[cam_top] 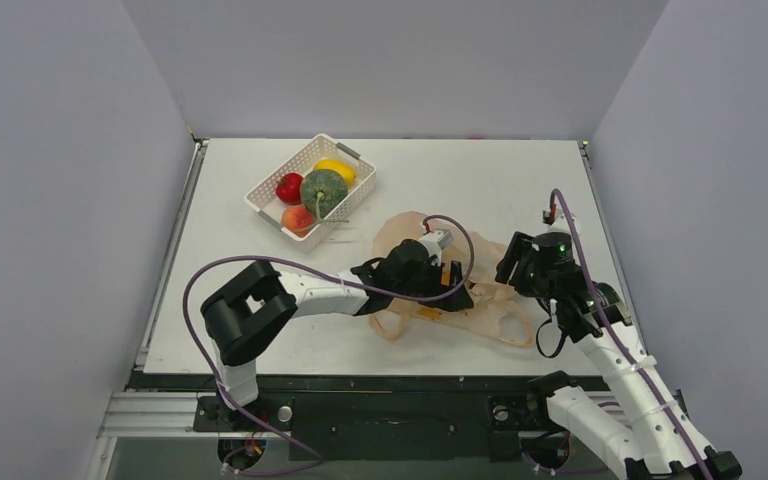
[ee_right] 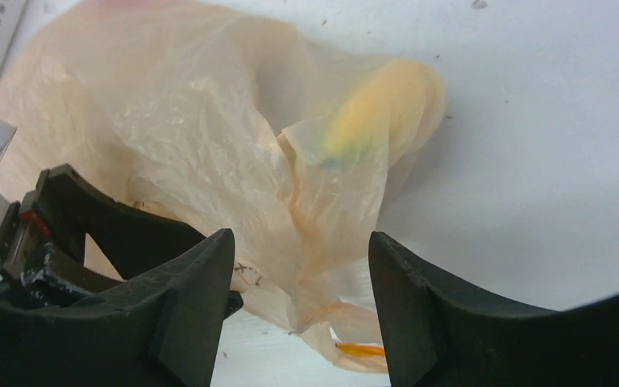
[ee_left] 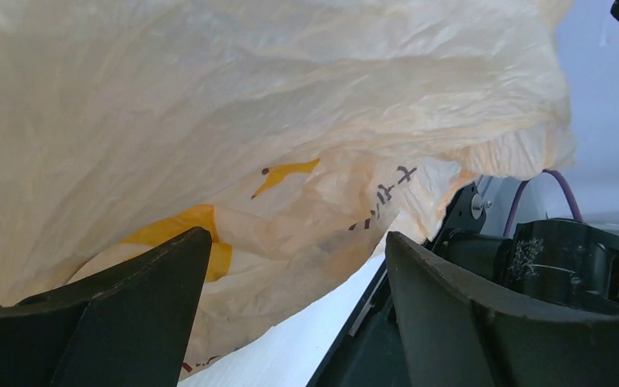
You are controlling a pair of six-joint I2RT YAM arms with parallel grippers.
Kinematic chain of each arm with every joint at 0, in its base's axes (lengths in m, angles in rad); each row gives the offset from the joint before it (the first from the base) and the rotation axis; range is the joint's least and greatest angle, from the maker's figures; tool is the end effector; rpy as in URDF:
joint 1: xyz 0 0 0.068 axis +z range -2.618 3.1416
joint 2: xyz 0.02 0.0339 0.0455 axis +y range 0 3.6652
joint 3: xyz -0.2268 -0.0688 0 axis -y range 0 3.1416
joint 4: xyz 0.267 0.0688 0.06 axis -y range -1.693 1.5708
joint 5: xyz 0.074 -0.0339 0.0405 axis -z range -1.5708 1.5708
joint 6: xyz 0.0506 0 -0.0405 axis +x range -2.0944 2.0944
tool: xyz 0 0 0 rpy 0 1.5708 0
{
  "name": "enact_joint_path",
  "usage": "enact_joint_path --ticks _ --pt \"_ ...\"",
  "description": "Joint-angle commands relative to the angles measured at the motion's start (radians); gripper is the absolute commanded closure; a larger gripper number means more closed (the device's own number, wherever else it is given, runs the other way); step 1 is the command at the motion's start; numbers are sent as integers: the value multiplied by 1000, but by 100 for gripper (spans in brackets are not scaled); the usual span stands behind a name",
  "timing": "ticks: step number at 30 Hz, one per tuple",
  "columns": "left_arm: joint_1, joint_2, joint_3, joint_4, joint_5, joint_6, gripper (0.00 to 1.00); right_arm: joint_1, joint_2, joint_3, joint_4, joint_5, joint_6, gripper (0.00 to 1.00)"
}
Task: Take the fake fruits out of the plastic bag
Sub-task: Adjust the plastic bag at the center of the board.
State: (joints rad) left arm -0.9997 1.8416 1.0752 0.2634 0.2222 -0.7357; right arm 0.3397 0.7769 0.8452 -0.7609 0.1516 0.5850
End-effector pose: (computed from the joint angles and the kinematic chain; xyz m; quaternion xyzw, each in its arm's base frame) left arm 0.2191 -0.3617 0.1306 0.1685 0.8407 -0.4475 0.2542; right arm 0.2062 0.0648 0.2714 0.1424 0.8918 0.1277 0.4100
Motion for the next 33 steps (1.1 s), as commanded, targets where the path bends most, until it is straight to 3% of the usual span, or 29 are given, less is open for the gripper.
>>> enact_joint_path --ticks 1,4,10,12,14,15,16,17,19,26,33 --pt "4 17 -36 118 40 -53 23 10 22 12 4 -123 -99 41" --pt "1 27 -51 135 47 -67 23 48 71 15 -6 -73 -51 30" --pt "-7 23 -101 159 29 -70 23 156 188 -31 69 224 139 28" --pt "-7 26 -128 169 22 -79 23 164 218 -32 101 283 166 35" --pt "-4 26 -163 166 -3 -73 23 169 223 -39 155 295 162 49" --pt "4 24 -189 164 -7 -71 23 171 221 -43 174 280 153 64" --pt "10 25 -200 163 -11 -64 23 169 212 -45 205 267 134 71" --pt "19 21 -224 160 -14 -59 23 170 206 -48 229 238 111 86" --pt "27 8 -257 154 -21 -47 23 174 184 -50 253 193 85 100" --pt "-5 -154 -304 29 -83 16 23 183 73 -53 257 71 48 100" --pt "-8 -365 -220 -24 -49 15 21 182 6 -93 229 -26 53 100"
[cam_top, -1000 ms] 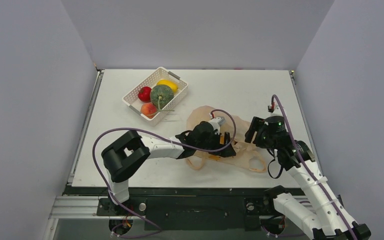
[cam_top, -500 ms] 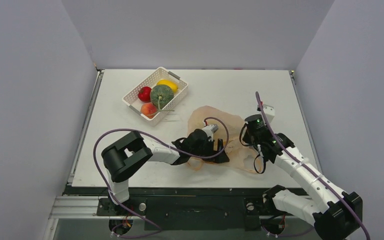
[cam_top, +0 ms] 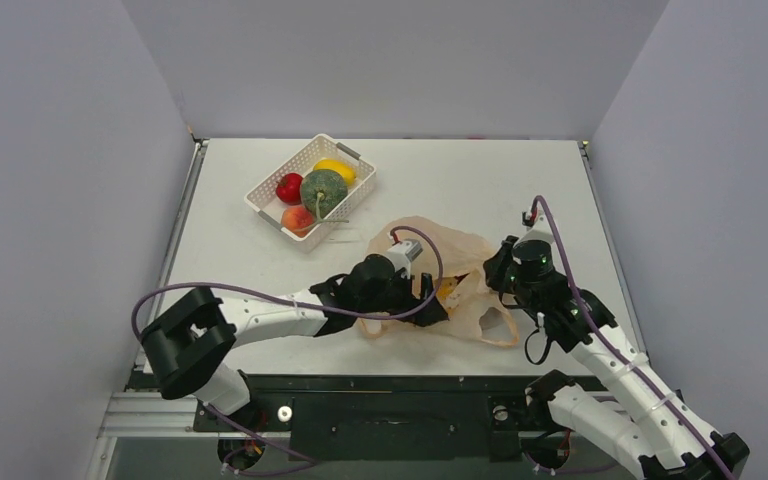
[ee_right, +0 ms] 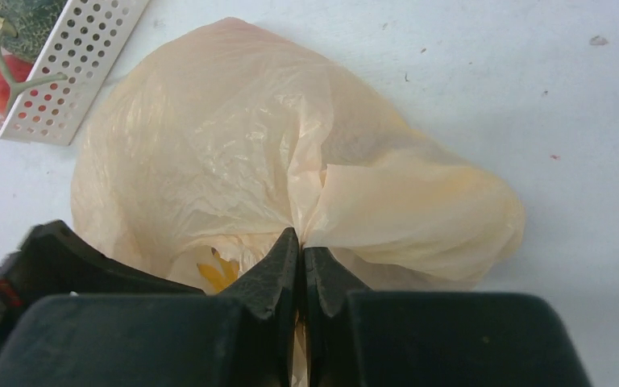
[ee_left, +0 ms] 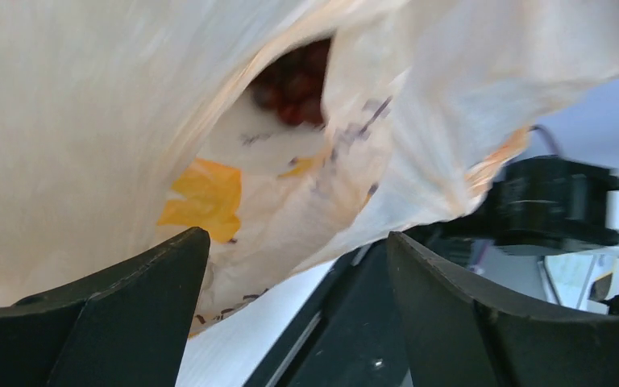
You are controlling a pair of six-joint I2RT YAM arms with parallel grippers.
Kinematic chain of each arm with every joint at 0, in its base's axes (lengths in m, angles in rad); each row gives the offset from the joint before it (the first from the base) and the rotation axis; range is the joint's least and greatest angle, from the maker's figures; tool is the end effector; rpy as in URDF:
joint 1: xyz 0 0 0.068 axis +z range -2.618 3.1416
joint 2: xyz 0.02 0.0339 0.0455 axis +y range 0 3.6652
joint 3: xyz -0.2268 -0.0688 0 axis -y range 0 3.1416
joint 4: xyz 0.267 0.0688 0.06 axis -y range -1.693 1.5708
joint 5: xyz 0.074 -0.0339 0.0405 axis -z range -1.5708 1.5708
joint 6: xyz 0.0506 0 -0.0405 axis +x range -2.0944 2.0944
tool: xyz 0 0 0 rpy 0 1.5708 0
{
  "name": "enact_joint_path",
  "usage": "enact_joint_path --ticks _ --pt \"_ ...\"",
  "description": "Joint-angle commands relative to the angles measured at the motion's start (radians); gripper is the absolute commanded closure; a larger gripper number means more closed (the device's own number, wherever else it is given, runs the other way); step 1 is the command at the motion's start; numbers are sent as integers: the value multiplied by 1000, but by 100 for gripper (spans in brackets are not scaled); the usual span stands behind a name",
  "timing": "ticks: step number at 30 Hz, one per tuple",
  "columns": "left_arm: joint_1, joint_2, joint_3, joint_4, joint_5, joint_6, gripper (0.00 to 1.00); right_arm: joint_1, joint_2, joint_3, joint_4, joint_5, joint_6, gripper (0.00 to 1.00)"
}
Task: Take the fake fruits out of the plastic bag
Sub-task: Adjust the plastic bag at the center of the board.
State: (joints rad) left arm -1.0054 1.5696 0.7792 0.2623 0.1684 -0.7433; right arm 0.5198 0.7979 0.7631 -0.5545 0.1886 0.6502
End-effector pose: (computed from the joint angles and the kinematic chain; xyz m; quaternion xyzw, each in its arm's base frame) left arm 0.1842 -0.3062 0.1303 0.1544 0.8512 -0.4275 0.2624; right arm 0.2073 0.1077 0.2578 0.1015 0.8733 0.1898 0.4370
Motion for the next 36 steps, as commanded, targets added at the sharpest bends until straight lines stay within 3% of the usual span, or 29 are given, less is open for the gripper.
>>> enact_joint_path --ticks 1,9,16,21,31,36 --pt "-1 -97 99 -26 9 22 20 3 -16 -13 18 -81 -16 100" --pt "5 7 180 -4 4 22 23 4 -44 15 -19 -126 -11 100" --pt "9 16 166 36 -140 28 29 4 -59 46 -49 -126 -13 100" --pt "3 55 207 -48 -264 75 32 5 -56 56 -52 -129 -9 100" --pt "-33 227 309 -49 -293 60 47 14 -50 68 -9 -164 38 100" --pt "-79 250 317 16 -237 83 48 16 -30 69 10 -137 31 100"
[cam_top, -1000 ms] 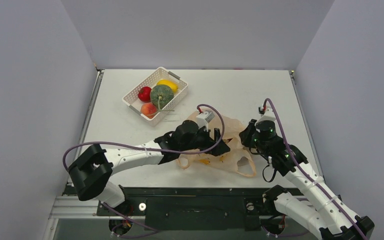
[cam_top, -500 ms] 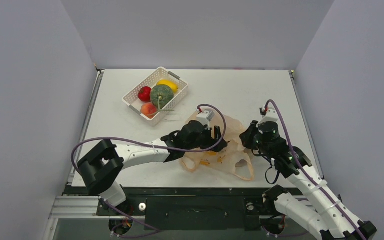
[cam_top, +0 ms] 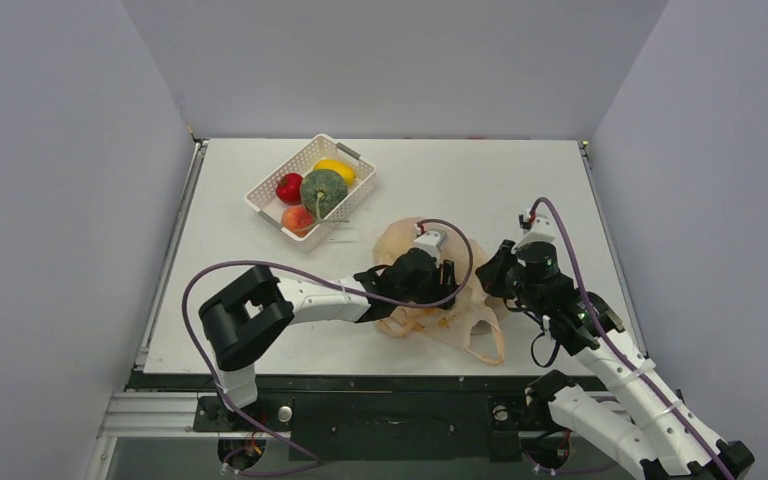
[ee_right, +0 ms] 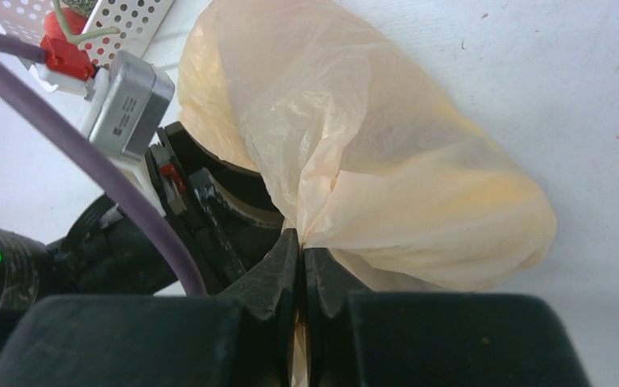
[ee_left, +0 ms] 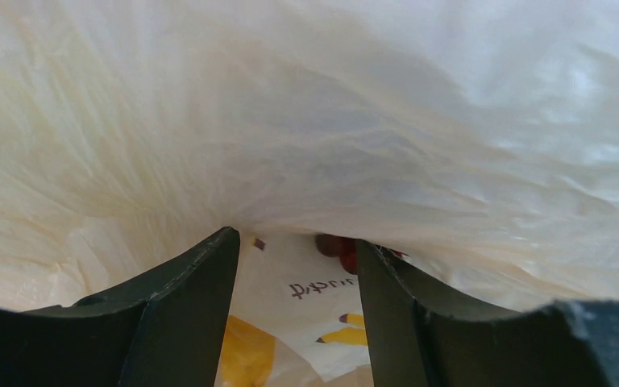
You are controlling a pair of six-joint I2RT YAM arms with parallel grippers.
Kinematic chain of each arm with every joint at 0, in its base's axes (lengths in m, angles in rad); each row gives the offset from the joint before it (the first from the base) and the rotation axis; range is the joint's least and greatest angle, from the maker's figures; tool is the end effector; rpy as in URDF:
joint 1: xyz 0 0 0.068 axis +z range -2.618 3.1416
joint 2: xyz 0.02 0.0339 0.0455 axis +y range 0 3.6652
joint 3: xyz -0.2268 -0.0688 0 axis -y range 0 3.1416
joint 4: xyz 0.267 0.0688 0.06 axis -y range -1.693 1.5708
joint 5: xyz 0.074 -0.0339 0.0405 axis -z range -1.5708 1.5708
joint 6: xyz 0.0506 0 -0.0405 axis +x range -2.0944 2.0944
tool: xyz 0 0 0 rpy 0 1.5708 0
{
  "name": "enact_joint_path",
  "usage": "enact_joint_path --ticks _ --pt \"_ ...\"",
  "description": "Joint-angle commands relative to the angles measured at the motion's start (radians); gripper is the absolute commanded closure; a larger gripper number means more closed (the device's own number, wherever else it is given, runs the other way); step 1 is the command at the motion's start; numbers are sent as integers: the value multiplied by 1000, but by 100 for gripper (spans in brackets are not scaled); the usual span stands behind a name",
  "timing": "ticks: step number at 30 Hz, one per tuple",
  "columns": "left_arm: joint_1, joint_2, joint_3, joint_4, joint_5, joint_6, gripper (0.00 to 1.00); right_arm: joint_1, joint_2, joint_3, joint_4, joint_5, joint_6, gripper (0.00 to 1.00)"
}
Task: Take the fake fruits out of the plastic bag
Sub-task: Adjust the plastic bag at the center of the board.
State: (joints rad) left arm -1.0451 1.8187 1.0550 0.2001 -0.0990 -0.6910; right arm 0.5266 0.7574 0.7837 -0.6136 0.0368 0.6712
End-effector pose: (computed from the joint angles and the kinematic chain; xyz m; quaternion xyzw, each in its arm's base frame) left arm 0.2126 -0.3566 0.1256 0.1306 0.8653 -0.3398 0.3446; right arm 0.1948 0.1111 0.2673 0.0723 0.8784 0.2527 0.3991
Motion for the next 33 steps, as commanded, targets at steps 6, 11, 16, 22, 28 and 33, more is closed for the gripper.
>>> enact_joint_path --ticks 6,11,16,22,28,33 --pt "-55 -25 -57 255 125 3 45 8 35 71 93 36 -13 100" --pt "5 -64 -88 199 118 -22 40 22 16 84 -66 246 -77 100" --pt "41 -227 -139 128 170 53 30 23 -32 71 -179 414 -66 100" --pt "51 -420 -74 -203 234 179 22 21 -10 70 -173 438 -62 100" --pt "9 -503 -76 -515 1 227 22 22 13 81 -140 375 -75 100" --pt "-137 -492 -96 -511 -187 145 21 21 0 69 -123 348 -72 96"
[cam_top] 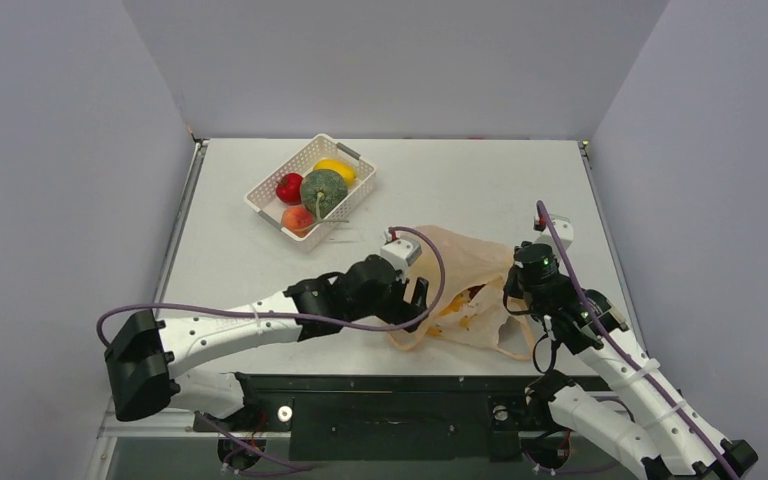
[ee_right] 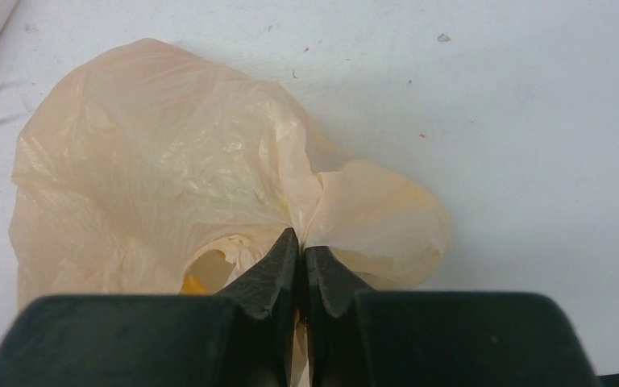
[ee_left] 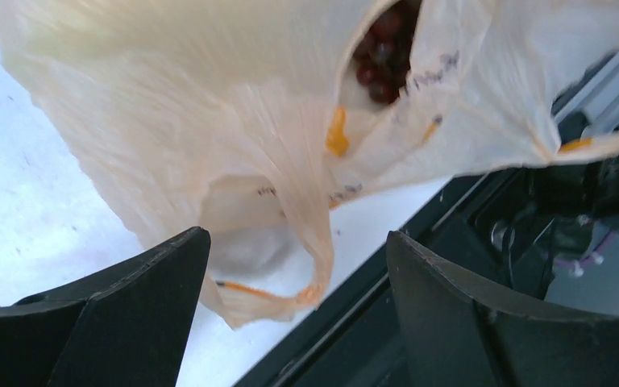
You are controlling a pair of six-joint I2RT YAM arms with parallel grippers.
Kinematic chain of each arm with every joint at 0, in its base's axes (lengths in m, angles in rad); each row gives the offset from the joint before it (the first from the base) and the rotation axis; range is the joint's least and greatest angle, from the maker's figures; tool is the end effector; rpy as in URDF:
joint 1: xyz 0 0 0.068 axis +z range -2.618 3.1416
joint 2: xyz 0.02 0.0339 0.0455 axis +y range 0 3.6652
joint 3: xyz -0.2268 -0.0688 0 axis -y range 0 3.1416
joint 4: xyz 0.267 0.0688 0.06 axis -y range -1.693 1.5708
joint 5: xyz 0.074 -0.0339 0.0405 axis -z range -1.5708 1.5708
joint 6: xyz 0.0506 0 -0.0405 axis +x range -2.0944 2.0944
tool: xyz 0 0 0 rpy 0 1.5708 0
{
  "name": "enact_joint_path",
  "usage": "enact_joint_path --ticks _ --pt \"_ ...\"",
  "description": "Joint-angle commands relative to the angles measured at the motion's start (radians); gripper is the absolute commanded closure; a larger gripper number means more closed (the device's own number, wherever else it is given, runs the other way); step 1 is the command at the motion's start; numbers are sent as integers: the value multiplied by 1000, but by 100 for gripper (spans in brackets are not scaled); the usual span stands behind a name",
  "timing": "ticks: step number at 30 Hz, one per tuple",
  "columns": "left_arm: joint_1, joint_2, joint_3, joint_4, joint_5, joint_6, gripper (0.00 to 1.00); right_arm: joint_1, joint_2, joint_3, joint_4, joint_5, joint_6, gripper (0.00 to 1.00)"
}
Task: Take the fake fruits out of the plastic bag
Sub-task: Adjust the plastic bag at the center of the board.
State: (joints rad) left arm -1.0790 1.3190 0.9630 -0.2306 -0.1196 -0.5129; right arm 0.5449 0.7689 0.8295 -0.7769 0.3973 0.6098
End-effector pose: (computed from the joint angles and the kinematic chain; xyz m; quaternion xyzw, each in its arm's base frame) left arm 0.1650 -0.2952 0.2276 0.2186 0.8526 -0.3001 0.3676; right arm 0.1905 0.0926 0.2680 0.1107 0.8891 0.0712 0.4384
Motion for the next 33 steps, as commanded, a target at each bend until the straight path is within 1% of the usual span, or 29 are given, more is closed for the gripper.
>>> enact_joint_path --ticks 1,4,7,9,11,13,14,15,16,17,18,19,20,21,22,24,26,27,28,29,30,31,32,33 --pt "-119 43 -6 -54 -178 -43 21 3 -12 23 43 -16 -10 96" --pt "-166 134 10 -31 -248 -54 22 3 -12 25 43 -23 -11 95" --pt "-172 226 21 -56 -313 -52 22 4 -17 18 43 -31 -5 95" --pt "-173 253 14 -59 -361 -44 23 4 -26 14 43 -33 -4 95" --pt "-173 267 5 -54 -375 -29 26 4 -32 10 44 -32 -7 95" --pt "-171 279 3 -47 -372 -17 33 3 -36 8 44 -24 -10 95" --pt "-172 281 3 -38 -365 -9 39 4 -35 7 44 -21 -11 94" --pt "-171 283 3 -32 -349 -6 42 3 -34 7 44 -20 -11 94" --pt "-171 282 7 -28 -342 0 52 2 -34 6 44 -20 -10 94" --pt "-170 277 9 -28 -336 10 65 3 -35 4 44 -19 -9 94" --pt "-169 275 16 -34 -335 16 72 3 -35 0 44 -19 -7 94" --pt "-165 265 25 -40 -340 28 82 3 -34 -2 44 -19 -5 94" --pt "-162 257 36 -58 -343 33 86 3 -35 -7 44 -20 -2 94" --pt "-152 239 43 -67 -353 45 97 3 -40 -9 44 -21 -2 94" --pt "-146 212 58 -84 -358 50 100 4 -41 -14 42 -20 -1 94" --pt "-117 165 79 -92 -350 65 100 4 -51 -23 40 -22 0 94" --pt "-62 120 100 -93 -293 61 100 3 -59 -31 37 -23 4 94" --pt "-13 104 109 -84 -235 49 100 4 -64 -36 35 -25 5 94" --pt "12 77 111 -72 -200 42 100 5 -66 -38 33 -26 10 94" --pt "64 65 113 -48 -120 27 100 5 -69 -41 32 -31 14 94" --pt "90 43 114 -34 -34 15 100 5 -71 -43 33 -36 21 94" --pt "143 36 115 -6 9 -9 100 5 -73 -47 33 -45 25 94" --pt "164 23 115 7 85 -21 100 5 -74 -50 34 -48 32 93" --pt "204 19 115 35 130 -41 100 5 -74 -54 33 -58 35 91"
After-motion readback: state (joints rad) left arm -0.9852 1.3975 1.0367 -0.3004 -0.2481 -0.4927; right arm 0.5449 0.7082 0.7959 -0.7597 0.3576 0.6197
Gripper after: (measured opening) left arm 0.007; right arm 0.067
